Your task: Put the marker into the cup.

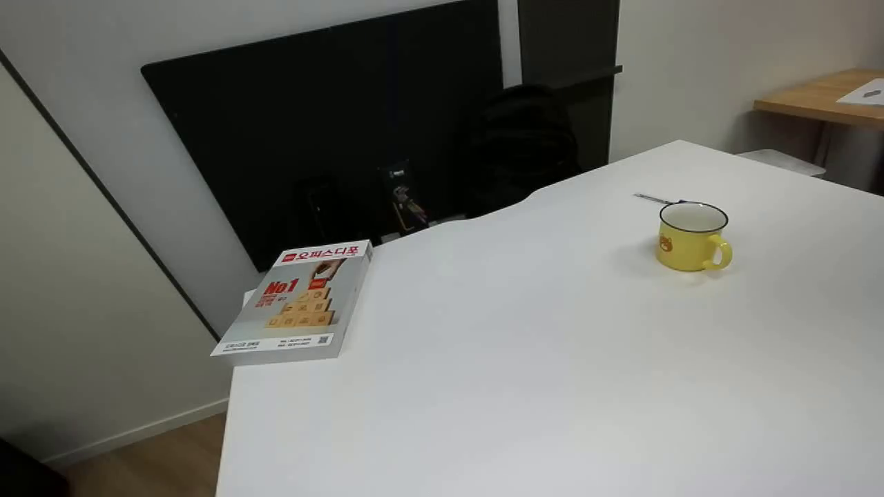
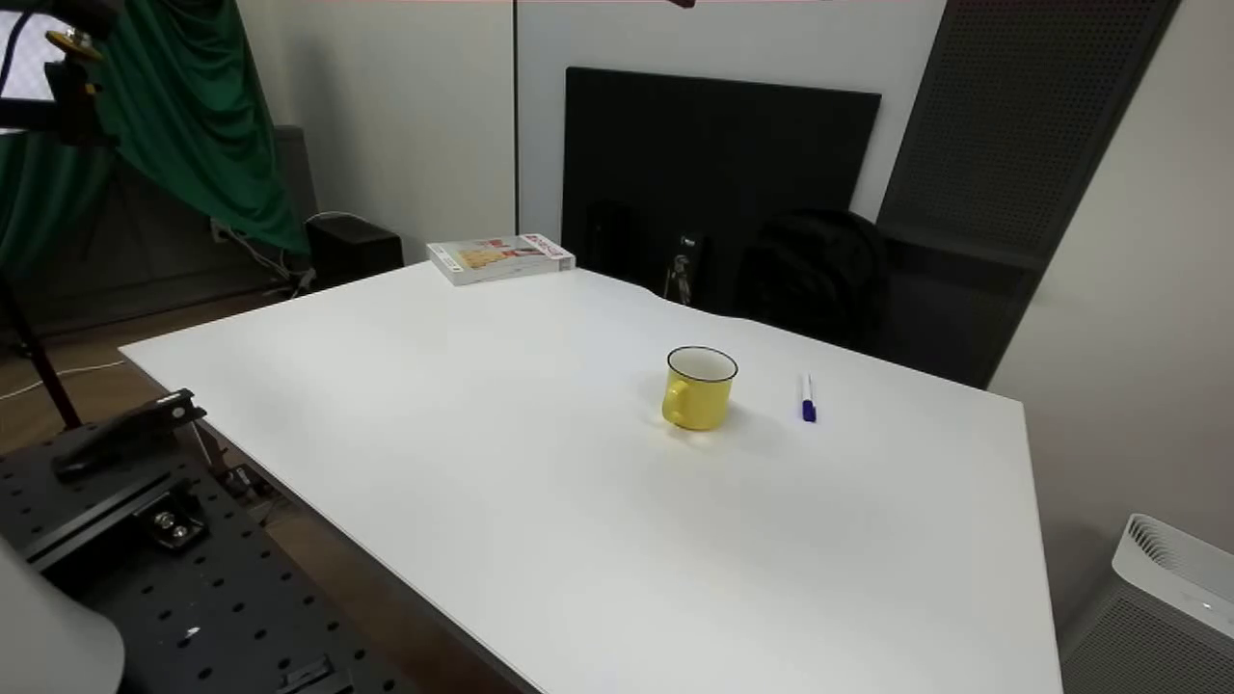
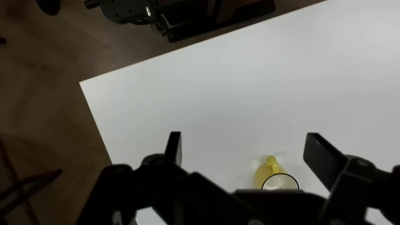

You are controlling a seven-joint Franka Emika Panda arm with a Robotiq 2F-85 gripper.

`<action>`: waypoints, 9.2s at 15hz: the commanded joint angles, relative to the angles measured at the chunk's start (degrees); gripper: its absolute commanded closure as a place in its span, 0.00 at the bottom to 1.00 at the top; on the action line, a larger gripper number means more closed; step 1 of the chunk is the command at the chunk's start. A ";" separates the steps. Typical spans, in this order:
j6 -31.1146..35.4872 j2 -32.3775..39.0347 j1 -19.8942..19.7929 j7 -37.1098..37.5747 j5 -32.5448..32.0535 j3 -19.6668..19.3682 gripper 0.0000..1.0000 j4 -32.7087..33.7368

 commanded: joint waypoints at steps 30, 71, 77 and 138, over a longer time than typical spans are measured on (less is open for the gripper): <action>22.08 27.17 -4.14 -33.06 1.38 -0.57 0.00 17.66; 19.00 82.45 -8.88 -31.43 2.36 8.72 0.00 74.22; 19.39 83.80 -7.85 -29.59 2.94 10.63 0.00 76.16; 22.19 104.43 -5.48 -27.71 2.82 12.46 0.00 94.35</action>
